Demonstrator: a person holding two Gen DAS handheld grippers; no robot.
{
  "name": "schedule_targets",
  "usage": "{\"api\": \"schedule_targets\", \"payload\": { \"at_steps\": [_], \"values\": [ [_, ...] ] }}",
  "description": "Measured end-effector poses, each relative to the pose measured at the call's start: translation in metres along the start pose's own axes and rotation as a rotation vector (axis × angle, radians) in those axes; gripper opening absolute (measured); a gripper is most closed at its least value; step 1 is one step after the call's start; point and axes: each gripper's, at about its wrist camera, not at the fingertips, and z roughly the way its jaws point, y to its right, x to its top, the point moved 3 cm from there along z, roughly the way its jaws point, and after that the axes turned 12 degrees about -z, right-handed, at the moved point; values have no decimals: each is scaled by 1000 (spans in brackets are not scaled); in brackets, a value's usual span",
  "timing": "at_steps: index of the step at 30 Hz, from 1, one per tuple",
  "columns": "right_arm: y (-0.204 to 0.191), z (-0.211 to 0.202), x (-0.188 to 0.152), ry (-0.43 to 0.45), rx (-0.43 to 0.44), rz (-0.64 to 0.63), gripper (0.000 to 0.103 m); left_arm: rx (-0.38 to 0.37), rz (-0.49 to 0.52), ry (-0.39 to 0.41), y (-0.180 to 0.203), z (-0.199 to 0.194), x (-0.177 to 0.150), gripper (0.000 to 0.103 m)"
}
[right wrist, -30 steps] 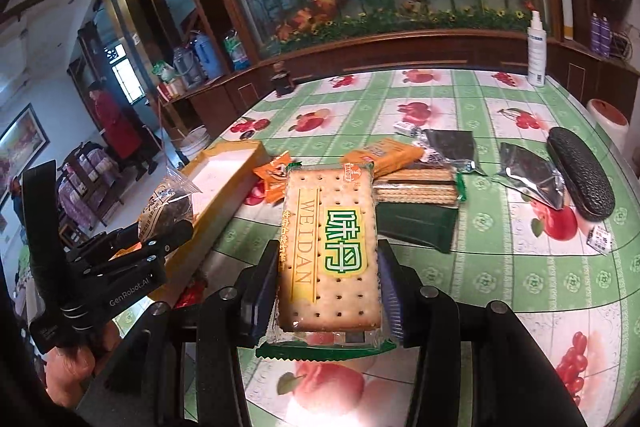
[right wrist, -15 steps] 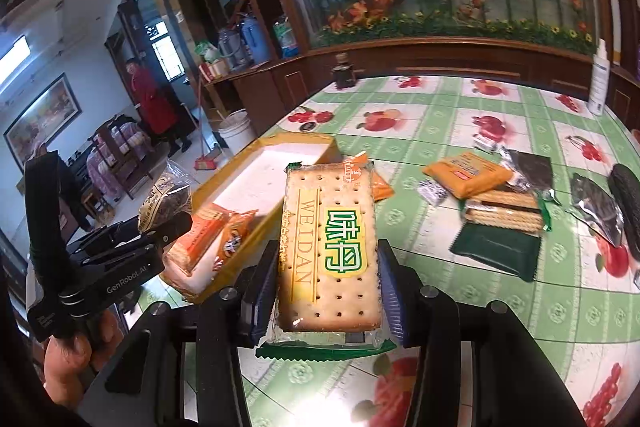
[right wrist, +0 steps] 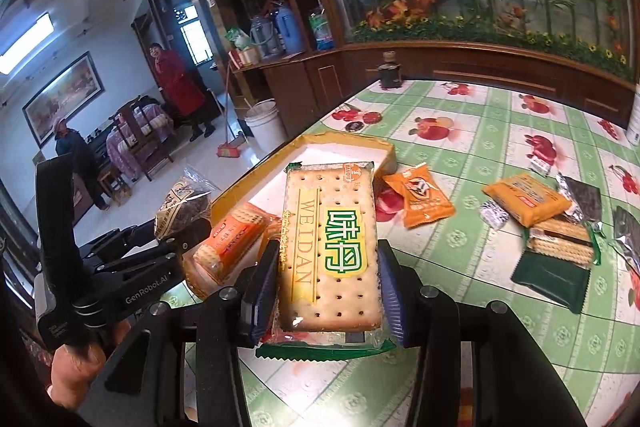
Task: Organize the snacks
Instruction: 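Carry the plum bag and WEIDAN pack with both tools over the tray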
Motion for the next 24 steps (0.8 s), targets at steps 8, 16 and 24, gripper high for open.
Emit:
{"api": "schedule_targets", "payload": {
  "at_steps": [8, 16, 24],
  "values": [
    [-17, 31, 6, -24, 27, -33, 47, 16, -25, -17, -15, 13, 1, 54],
    [-22, 51, 12, -35, 38, -47, 47, 31, -42, -23, -26, 18, 2, 54],
    [-31, 64, 19, -42, 28, -76, 47, 39, -47, -37, -30, 25, 0, 54]
  ]
}}
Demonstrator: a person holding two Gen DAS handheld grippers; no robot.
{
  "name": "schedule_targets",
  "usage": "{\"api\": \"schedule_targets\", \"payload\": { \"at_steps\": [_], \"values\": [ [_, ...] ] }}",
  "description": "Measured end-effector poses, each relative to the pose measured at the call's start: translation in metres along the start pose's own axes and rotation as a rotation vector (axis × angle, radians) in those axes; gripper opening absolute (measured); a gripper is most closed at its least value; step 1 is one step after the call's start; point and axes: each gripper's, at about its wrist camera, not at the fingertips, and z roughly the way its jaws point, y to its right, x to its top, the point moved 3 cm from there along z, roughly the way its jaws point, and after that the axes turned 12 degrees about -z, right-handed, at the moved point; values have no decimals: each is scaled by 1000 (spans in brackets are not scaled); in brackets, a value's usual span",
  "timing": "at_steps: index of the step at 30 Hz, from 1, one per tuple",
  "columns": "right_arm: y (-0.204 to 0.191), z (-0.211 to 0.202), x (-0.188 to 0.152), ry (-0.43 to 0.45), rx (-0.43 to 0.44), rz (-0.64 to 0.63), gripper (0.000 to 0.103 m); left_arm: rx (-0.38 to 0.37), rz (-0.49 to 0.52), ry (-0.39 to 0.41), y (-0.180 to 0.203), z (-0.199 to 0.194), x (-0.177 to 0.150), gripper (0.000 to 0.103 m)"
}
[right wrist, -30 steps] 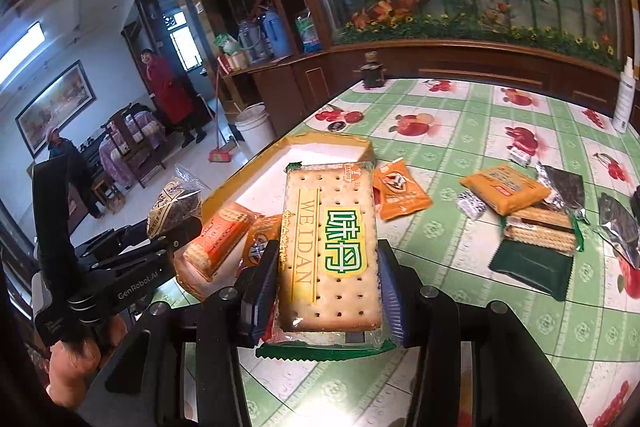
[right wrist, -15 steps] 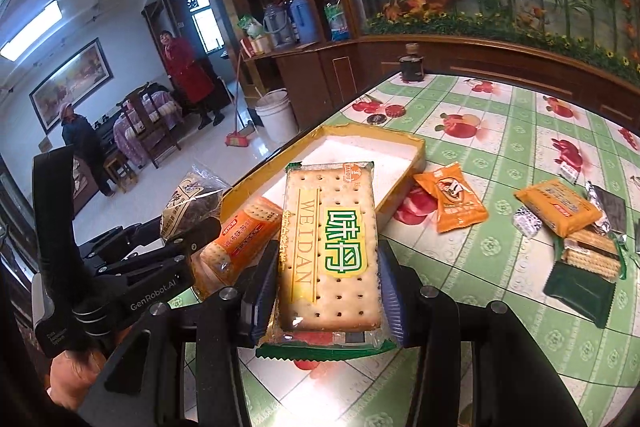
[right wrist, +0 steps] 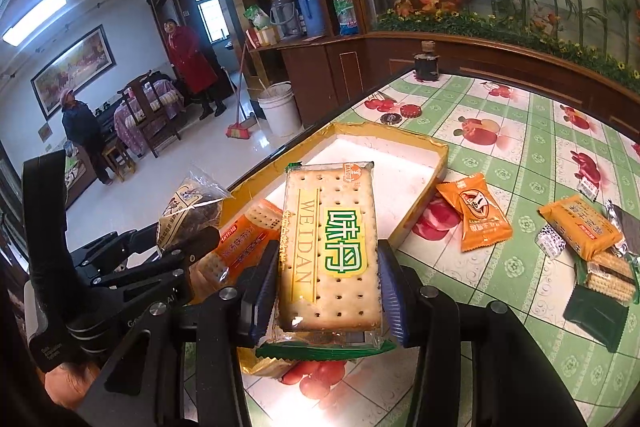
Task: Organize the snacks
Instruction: 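Carry the plum bag and WEIDAN pack with both tools over the tray, then open both tools to release the two packets into the tray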
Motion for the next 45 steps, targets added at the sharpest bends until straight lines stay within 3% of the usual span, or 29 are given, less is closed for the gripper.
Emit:
{"api": "schedule_targets", "payload": {
  "at_steps": [14, 33, 36, 38, 39, 45],
  "values": [
    [-9, 36, 18, -18, 18, -8, 47, 23, -9, -17, -9, 14, 4, 54],
    [-8, 92, 7, -111, 40, 9, 47, 47, 29, -100, -6, 47, -5, 55],
    [-10, 96, 7, -114, 41, 3, 47, 37, 30, -101, -5, 46, -5, 61],
    [-11, 97, 7, -112, 44, -1, 48, 48, 21, -98, -6, 46, -4, 80],
    [-11, 96, 7, -107, 41, -1, 49, 58, 14, -94, -8, 46, -4, 83],
    [-1, 82, 8, -83, 32, 29, 57, 65, -5, -49, -12, 31, 1, 83]
  ]
}}
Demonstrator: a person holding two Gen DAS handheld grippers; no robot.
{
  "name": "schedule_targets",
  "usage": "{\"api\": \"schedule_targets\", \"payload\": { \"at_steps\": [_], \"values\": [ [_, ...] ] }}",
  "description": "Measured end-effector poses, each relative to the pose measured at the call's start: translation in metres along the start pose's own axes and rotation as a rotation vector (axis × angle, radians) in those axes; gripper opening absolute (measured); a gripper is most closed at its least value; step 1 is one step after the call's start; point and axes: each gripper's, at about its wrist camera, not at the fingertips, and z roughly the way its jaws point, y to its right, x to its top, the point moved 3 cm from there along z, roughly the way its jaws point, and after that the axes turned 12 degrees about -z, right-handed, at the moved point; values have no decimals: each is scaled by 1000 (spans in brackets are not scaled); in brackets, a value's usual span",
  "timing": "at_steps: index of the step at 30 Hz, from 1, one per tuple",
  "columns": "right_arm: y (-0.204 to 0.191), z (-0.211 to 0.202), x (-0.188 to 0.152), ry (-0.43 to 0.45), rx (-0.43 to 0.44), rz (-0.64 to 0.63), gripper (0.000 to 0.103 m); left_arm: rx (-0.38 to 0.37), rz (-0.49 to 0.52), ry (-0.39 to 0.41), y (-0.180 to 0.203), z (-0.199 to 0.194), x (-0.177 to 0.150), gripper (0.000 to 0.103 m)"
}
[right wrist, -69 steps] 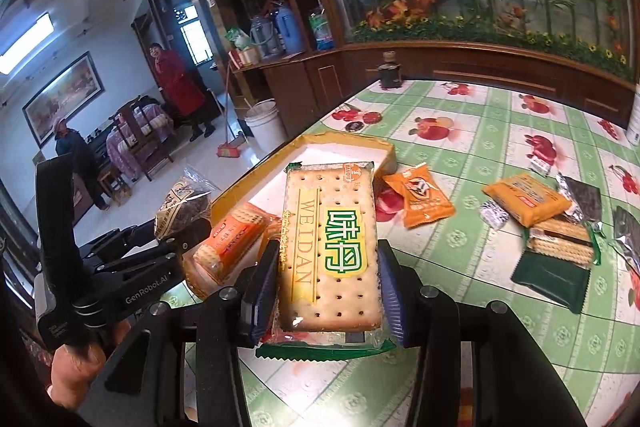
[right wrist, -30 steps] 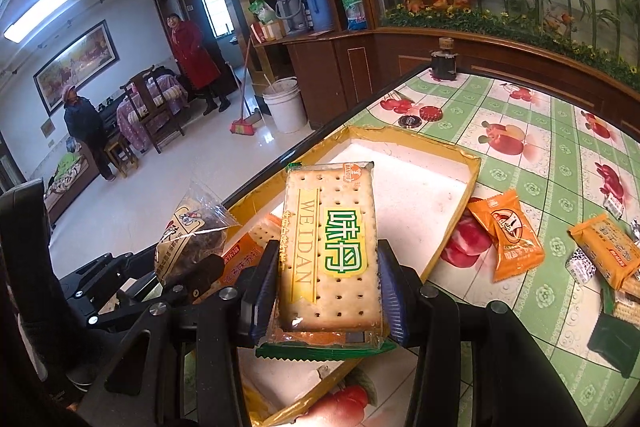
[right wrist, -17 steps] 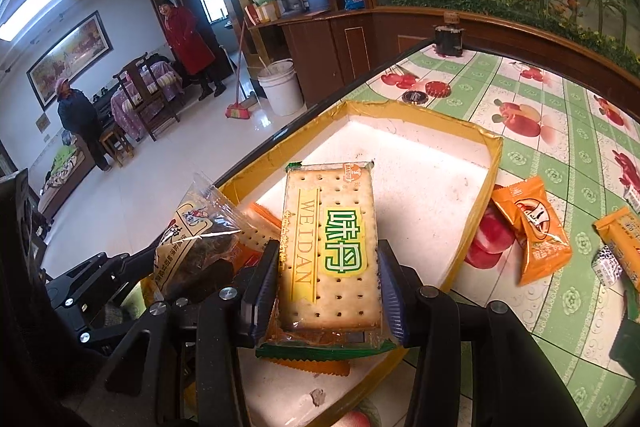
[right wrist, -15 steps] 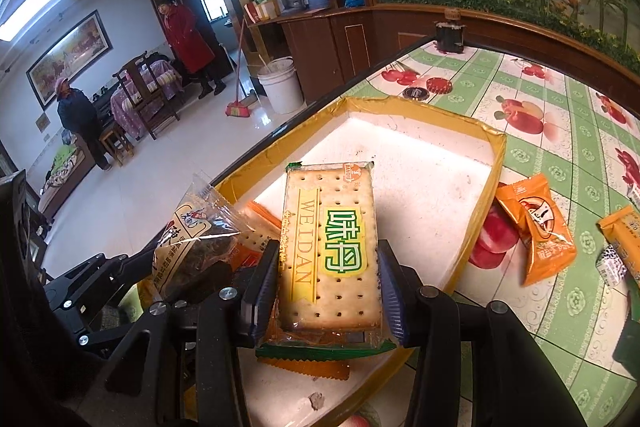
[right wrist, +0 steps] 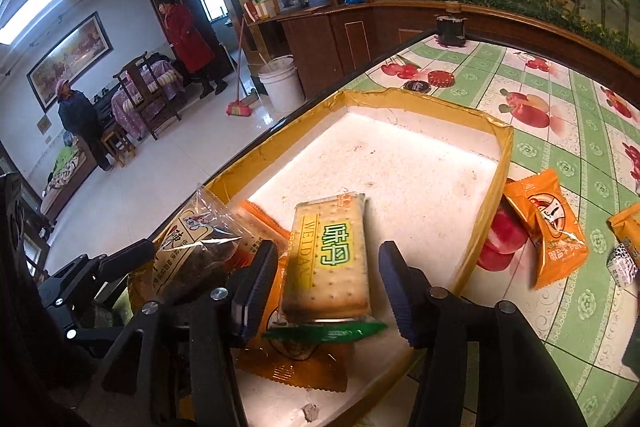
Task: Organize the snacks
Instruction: 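Open both tools to release the two packets into the tray, then withdraw both tools from the tray toward the remaining snacks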
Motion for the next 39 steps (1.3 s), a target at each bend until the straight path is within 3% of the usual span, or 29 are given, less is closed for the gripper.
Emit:
{"api": "schedule_targets", "payload": {
  "at_steps": [3, 7, 21, 26, 31, 39],
  "values": [
    [7, -21, 2, 41, -6, 27, 60, 9, 11, 56, 3, -17, 5, 83],
    [19, -58, 0, 105, -37, 58, 77, 24, 31, 122, 10, -38, 10, 83],
    [59, -167, -41, 232, -161, 167, 85, -12, 95, 265, 61, -106, 10, 89],
    [66, -193, -51, 264, -184, 189, 86, -31, 120, 301, 79, -123, 7, 101],
    [73, -213, -61, 290, -208, 204, 87, -40, 145, 337, 93, -138, 3, 103],
    [94, -225, -84, 286, -236, 251, 88, -42, 173, 321, 112, -139, -3, 103]
  ]
}}
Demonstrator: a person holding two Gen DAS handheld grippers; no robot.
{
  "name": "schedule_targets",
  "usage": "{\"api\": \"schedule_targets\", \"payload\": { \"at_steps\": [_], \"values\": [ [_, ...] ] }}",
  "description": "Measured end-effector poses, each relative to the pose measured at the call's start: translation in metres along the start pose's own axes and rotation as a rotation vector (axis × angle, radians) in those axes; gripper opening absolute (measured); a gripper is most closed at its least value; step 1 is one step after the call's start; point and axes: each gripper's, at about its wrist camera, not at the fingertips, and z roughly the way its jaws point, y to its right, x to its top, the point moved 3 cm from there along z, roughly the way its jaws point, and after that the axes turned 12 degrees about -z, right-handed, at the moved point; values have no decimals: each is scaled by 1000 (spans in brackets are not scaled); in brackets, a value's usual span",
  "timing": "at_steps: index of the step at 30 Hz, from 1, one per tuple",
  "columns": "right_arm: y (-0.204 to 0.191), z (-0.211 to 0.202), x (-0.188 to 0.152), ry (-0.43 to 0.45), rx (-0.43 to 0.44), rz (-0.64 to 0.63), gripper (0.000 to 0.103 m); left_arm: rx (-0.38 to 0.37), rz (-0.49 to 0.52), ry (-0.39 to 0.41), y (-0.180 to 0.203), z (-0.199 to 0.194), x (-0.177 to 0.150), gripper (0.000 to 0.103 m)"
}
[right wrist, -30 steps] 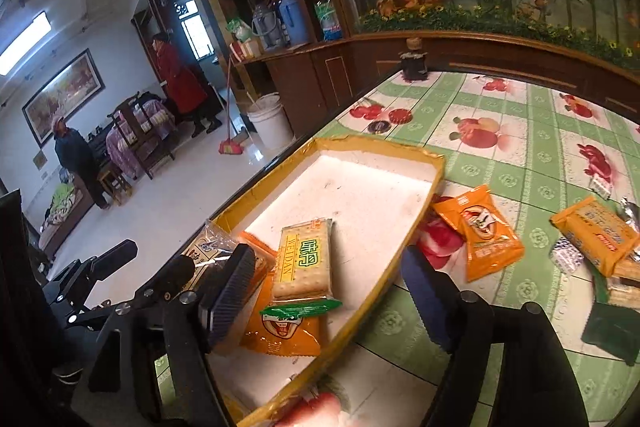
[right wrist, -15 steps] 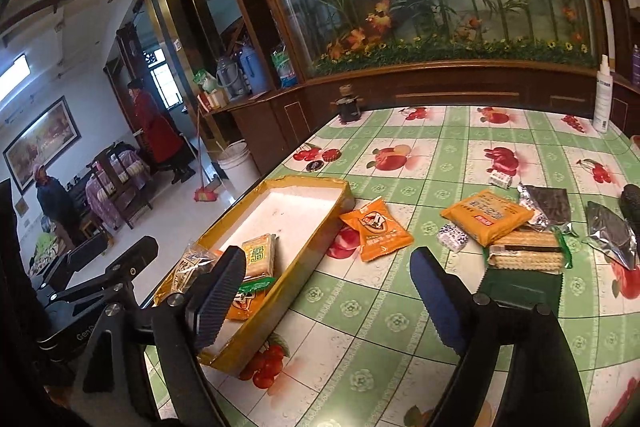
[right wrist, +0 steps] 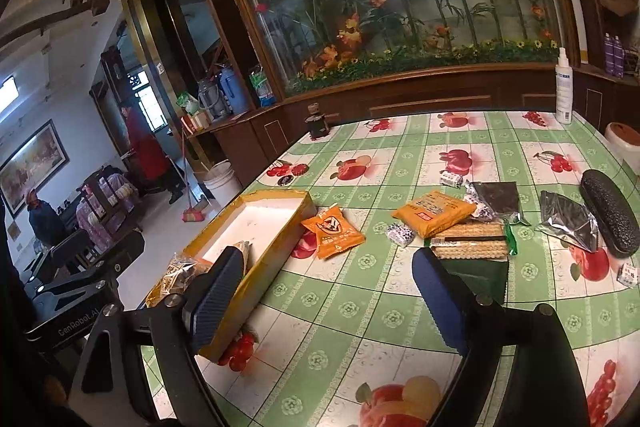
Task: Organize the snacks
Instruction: 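Withdraw both tools from the tray toward the remaining snacks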
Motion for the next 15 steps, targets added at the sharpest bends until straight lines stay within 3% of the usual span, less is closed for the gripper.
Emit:
{"api": "schedule_targets", "payload": {
  "at_steps": [7, 15],
  "values": [
    [39, -7, -22, -29, -59, 54, 88, -7, 3, -53, 9, 12, -11, 103],
    [79, 2, -57, -120, -109, 120, 88, -72, 0, -216, 33, 50, -48, 103]
  ]
}}
